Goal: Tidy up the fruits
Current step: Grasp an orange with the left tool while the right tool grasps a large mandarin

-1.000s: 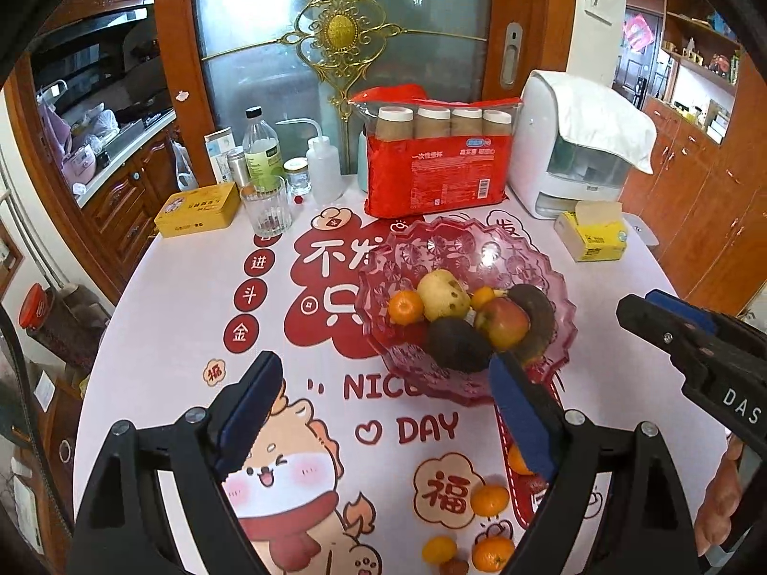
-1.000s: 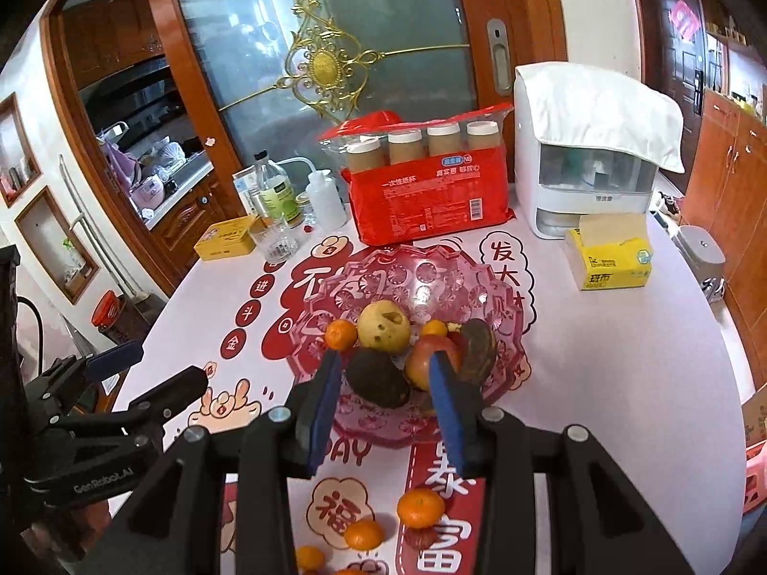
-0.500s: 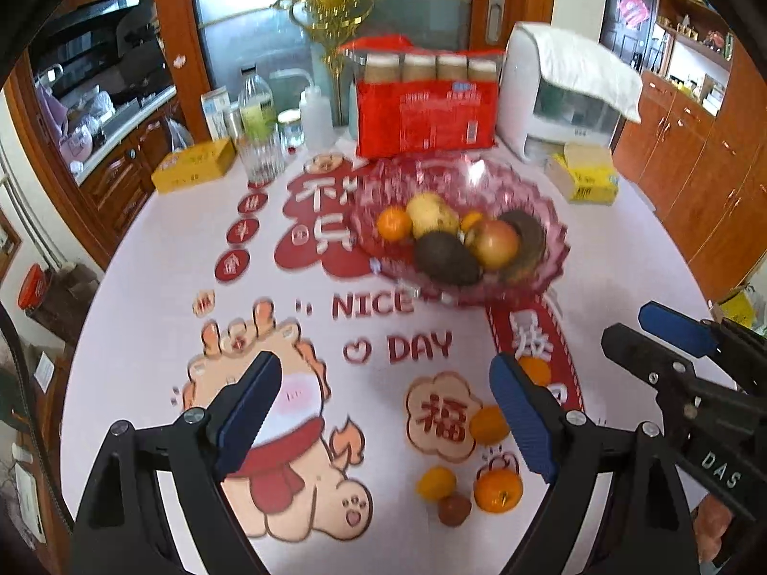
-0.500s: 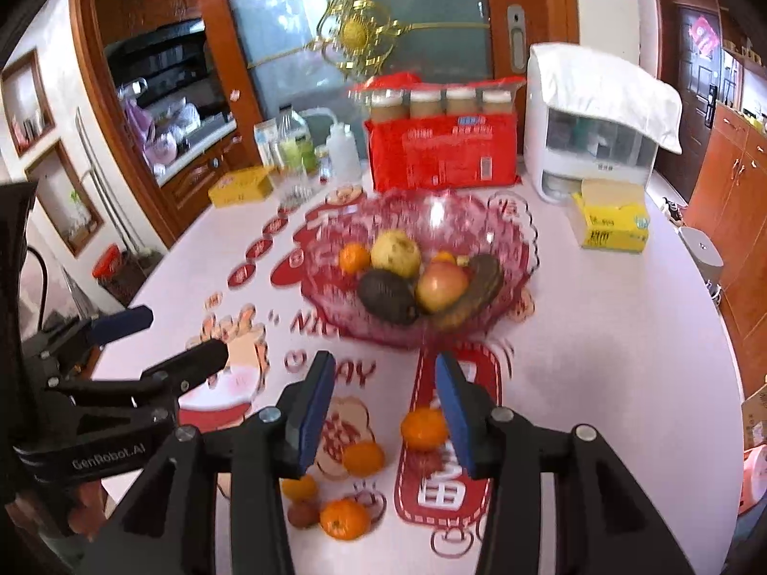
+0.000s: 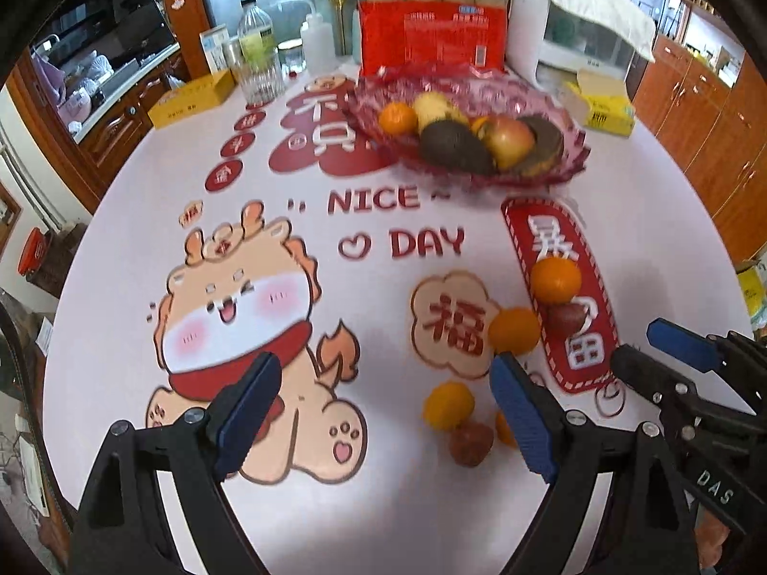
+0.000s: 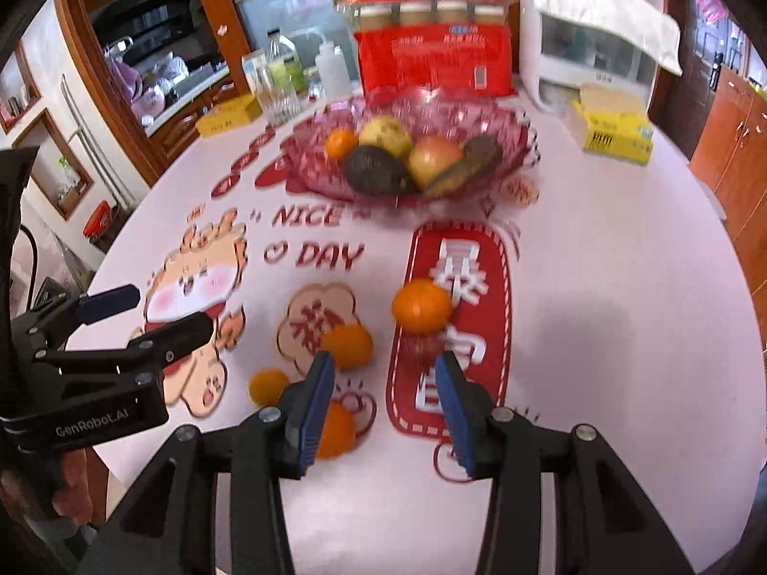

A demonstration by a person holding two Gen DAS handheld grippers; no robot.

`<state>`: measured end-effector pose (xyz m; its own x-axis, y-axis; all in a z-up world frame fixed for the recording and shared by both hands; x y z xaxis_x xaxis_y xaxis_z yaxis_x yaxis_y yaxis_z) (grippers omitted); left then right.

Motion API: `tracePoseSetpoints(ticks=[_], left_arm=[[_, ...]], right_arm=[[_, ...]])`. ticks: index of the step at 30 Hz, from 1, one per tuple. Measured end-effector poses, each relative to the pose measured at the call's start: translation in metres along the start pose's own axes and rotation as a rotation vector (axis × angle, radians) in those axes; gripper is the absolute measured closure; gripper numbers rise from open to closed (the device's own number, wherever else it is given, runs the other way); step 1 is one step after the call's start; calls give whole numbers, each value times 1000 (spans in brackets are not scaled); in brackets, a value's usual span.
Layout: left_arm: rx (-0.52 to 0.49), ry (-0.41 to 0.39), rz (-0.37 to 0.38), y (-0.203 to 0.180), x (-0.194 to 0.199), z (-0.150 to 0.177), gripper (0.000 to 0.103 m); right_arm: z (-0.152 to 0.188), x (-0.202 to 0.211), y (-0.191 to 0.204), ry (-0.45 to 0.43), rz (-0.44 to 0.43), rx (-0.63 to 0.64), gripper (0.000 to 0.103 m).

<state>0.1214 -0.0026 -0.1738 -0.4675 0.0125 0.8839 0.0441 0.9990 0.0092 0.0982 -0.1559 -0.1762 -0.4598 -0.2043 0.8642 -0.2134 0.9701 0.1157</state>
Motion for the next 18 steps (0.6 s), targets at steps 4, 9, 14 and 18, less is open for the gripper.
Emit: tracePoseSetpoints(ticks=[4,9,14,18], left_arm=[[4,25,1,2,-9,13,15],[24,66,-7,10,-20,30,15],[37,89,-15,17,-27,38,15],[48,100,-15,19,-30,40,15]], right_arm=[[18,-12,10,44,-39,32,59],[34,-29,25,101,-77,76,59],[41,-41,33,136,-104,99,59],[42,-48,37,145,-143,94,59]])
Point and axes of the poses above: each gripper's, at about its wrist camera, not at the fingertips, and x roughly against the way its jaws point, y to its left, z to its underside, the point moved 9 cm from there along -x, roughly the way its jaws point, and after that the axes turned 2 degrees about x, right-handed, at the moved point
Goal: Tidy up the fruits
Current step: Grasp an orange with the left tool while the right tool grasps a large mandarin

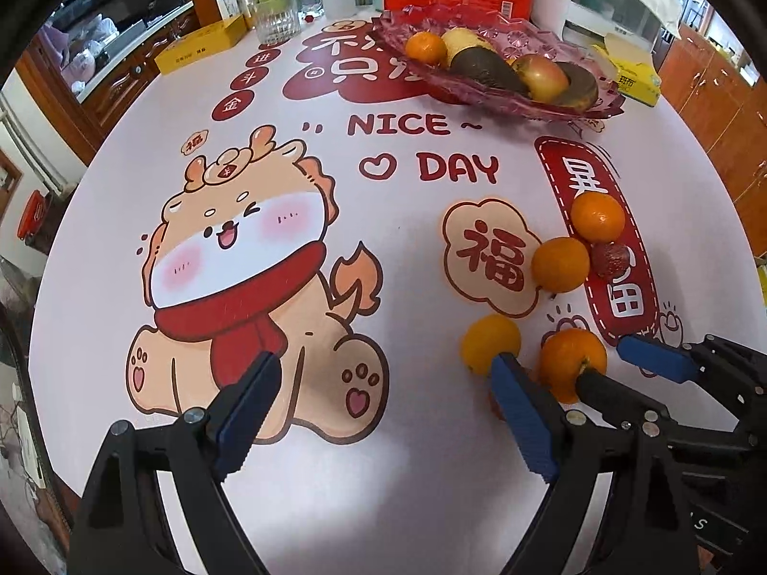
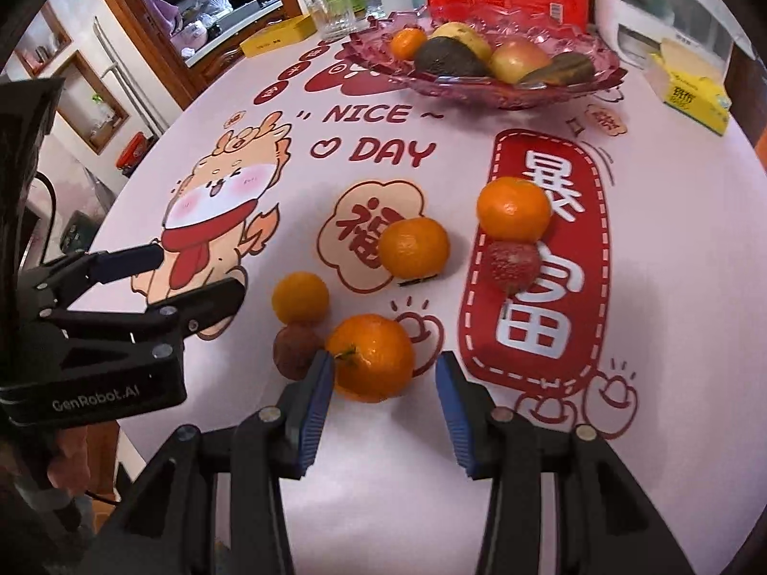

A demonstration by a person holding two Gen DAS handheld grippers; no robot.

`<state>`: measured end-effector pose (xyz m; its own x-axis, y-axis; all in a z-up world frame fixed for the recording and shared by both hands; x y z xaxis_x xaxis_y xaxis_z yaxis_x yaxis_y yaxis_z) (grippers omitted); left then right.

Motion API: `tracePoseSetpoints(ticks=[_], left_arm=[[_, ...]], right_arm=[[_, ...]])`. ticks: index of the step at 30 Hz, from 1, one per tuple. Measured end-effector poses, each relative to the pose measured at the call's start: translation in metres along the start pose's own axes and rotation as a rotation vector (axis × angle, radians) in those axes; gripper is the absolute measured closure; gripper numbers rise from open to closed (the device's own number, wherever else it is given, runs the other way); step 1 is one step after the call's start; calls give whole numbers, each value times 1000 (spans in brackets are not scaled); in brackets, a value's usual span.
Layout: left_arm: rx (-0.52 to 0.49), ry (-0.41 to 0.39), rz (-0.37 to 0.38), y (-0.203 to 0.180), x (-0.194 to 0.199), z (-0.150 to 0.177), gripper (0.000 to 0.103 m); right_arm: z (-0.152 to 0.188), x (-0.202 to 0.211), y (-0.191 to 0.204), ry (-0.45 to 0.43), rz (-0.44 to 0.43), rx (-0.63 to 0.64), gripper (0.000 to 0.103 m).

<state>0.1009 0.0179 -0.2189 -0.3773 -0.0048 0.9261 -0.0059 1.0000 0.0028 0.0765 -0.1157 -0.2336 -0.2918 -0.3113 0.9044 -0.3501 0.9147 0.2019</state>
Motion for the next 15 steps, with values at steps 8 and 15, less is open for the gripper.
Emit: tracePoseSetpoints(ticks=[8,15], left_arm=[[-9,-1,6,-2,-3,-5,15],[-27,17,27,-10,-11,-10,15]], right_arm=[[-1,-19,8,41,-121,-36,59],[-2,-15,2,27,-84,-20,60]])
Point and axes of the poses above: each gripper's, at about its wrist camera, not at the fingertips, and x roughly against the way its jaws point, y to its left, z to its underside, the point moved 9 cm from there along -x, roughly the way its jaws point, and after that the axes turned 2 degrees about x, right-handed, at the moved point
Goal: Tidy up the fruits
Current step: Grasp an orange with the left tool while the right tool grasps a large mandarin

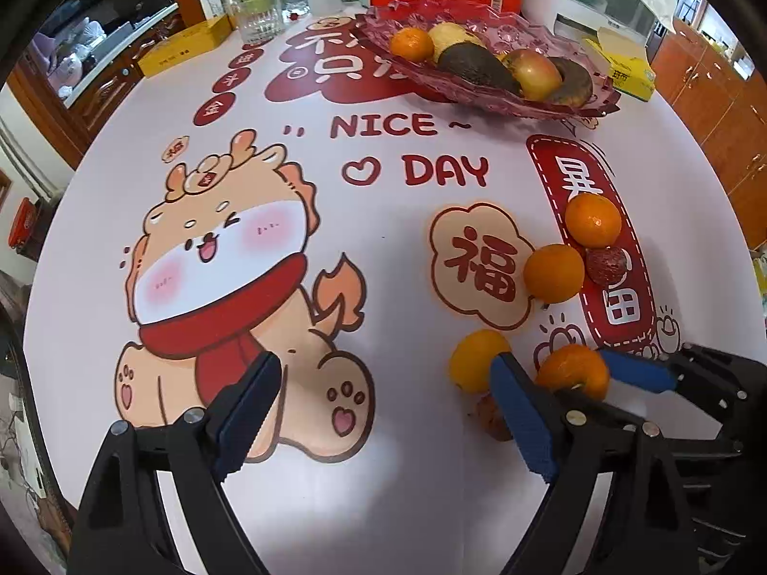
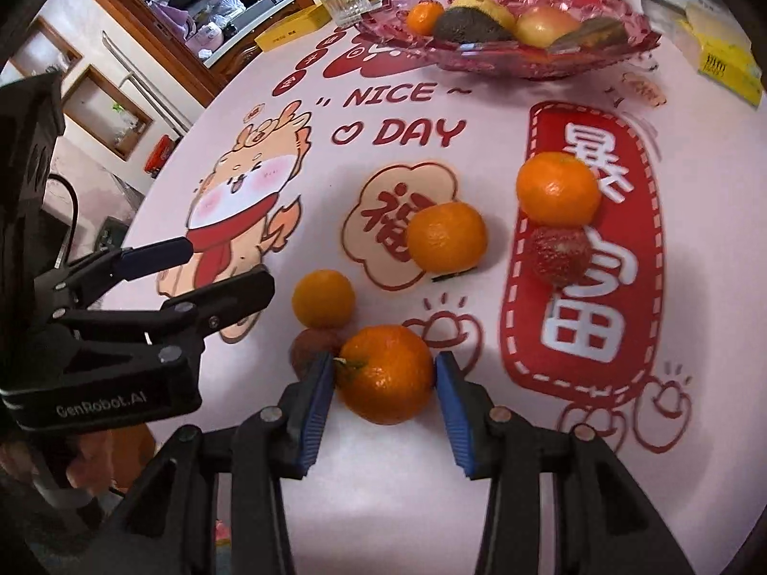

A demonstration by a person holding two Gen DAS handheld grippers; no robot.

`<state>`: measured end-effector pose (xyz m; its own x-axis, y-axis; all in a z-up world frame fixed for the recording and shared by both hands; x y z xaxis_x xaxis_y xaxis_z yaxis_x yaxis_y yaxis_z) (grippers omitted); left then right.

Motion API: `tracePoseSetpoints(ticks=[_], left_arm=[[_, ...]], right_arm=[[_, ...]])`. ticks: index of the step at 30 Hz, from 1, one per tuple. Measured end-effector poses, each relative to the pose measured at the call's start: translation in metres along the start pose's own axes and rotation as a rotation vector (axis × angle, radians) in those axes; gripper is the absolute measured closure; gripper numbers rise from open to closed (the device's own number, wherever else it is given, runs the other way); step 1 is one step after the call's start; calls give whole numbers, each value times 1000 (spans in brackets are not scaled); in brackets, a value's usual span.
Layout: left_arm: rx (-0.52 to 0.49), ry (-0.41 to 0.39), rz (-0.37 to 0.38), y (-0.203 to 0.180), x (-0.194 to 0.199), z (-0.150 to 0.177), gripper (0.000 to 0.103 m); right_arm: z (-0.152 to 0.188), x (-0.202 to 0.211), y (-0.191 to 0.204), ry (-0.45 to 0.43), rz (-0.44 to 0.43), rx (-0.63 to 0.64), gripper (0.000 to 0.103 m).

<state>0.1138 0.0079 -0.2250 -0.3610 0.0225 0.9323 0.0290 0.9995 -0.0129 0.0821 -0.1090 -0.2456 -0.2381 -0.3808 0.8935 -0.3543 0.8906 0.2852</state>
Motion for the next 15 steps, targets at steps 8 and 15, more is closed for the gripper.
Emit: tracePoseSetpoints(ticks=[8,15], left_arm=[[-12,57,79,-21,-17,2,19],[-23,111,123,-36,-30,7,41]], right_arm=[[-3,11,-27,-33,101,-10,60],[-2,11,-29,-35,112,-2,60]])
Point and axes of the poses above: each gripper's, at about its wrist camera, not at the fingertips, and x roughly against the way its jaws point, y to its left, z to its underside, the point moved 9 cm from there along -x, roughly the way its jaws point, and after that the axes turned 2 degrees about x, right-handed, at the moved point
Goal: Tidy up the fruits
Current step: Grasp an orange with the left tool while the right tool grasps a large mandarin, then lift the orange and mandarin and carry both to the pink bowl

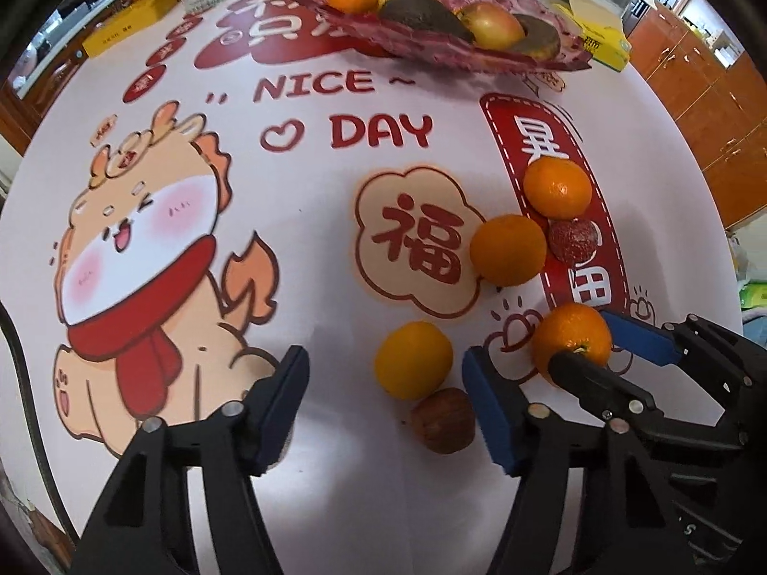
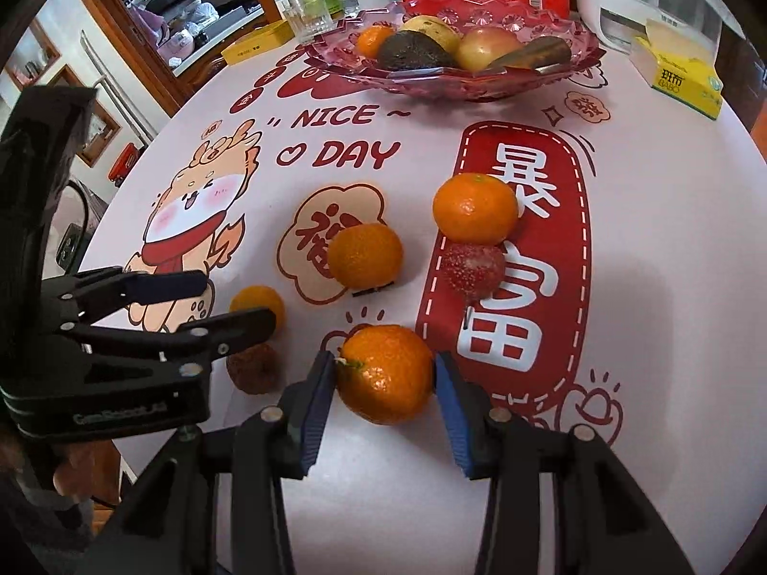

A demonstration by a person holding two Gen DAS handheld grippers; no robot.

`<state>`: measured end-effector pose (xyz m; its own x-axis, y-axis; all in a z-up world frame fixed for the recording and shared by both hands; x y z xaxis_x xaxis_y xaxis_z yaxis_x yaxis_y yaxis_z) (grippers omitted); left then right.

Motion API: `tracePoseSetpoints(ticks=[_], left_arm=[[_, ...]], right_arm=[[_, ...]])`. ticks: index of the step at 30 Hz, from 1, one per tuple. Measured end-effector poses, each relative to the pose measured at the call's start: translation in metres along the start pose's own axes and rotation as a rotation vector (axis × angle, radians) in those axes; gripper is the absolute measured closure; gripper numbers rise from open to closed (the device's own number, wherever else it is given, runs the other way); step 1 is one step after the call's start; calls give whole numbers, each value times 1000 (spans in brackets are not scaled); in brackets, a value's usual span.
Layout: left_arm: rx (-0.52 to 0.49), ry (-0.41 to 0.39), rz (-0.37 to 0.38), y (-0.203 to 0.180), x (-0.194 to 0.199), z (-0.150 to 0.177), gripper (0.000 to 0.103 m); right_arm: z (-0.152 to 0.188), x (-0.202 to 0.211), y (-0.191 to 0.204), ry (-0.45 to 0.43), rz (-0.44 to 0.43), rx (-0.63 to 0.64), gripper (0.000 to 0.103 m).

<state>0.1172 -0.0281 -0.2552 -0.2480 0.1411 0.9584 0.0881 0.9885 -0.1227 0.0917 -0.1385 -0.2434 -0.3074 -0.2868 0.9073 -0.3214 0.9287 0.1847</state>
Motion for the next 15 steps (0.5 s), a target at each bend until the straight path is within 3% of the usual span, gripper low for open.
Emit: tracePoseSetpoints(ticks=[7,15], left_arm=[[18,12,71,-8,-7,3,72],[19,-29,72,-9,3,0,73]], right_arm=[[1,1,2,-1,2,19,60],[0,13,3,-23,0,31,61]])
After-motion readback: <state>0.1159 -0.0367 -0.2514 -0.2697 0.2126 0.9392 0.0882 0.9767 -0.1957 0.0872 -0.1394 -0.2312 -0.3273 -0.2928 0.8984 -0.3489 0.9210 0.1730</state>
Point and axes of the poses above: each gripper's, at about its wrist camera, not at the fingertips, and x roughly against the way its jaws point, y to its left, z to its underside, the point moved 9 cm from there along -x, roughly the way its jaws point, and after that the axes turned 2 degrees about x, right-handed, at the moved point
